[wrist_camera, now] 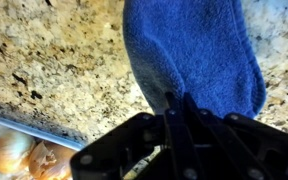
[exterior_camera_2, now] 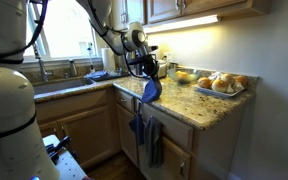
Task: Put one of the left towels on the counter
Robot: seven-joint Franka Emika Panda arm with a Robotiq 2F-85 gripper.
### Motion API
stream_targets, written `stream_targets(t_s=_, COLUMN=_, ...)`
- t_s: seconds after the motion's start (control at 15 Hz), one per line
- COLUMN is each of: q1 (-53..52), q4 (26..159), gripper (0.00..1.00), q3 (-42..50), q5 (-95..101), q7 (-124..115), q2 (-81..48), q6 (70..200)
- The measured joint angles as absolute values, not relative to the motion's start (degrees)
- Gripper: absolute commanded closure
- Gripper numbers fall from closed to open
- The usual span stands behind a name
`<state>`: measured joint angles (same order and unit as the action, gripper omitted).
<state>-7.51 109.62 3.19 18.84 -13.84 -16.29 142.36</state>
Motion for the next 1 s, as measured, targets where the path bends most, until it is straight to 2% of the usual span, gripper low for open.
stream_targets(t_s=0.2, q1=-7.48, q4=106.88, gripper=0.94, q3=3.69, q5=18.73, q7=-13.90, q2=-20.61, q6=145.41)
stream_targets(t_s=0.27, q1=-7.48, q4=105.94, gripper=0.65, q3=3.81, q5=18.73, q7=-13.90, q2=-21.92, q6=146.00)
stream_targets(t_s=0.4, q1=-7.54, q4=104.21, gripper=0.60, q3=4.01, q5=18.74, q7=-13.93, q2=-24.08, q6=146.27)
stream_targets(t_s=1.0, q1=-9.46, q4=102.51, gripper=0.03, q3=4.73, q5=19.52, q7=-13.99, q2=-23.97, q6=144.18)
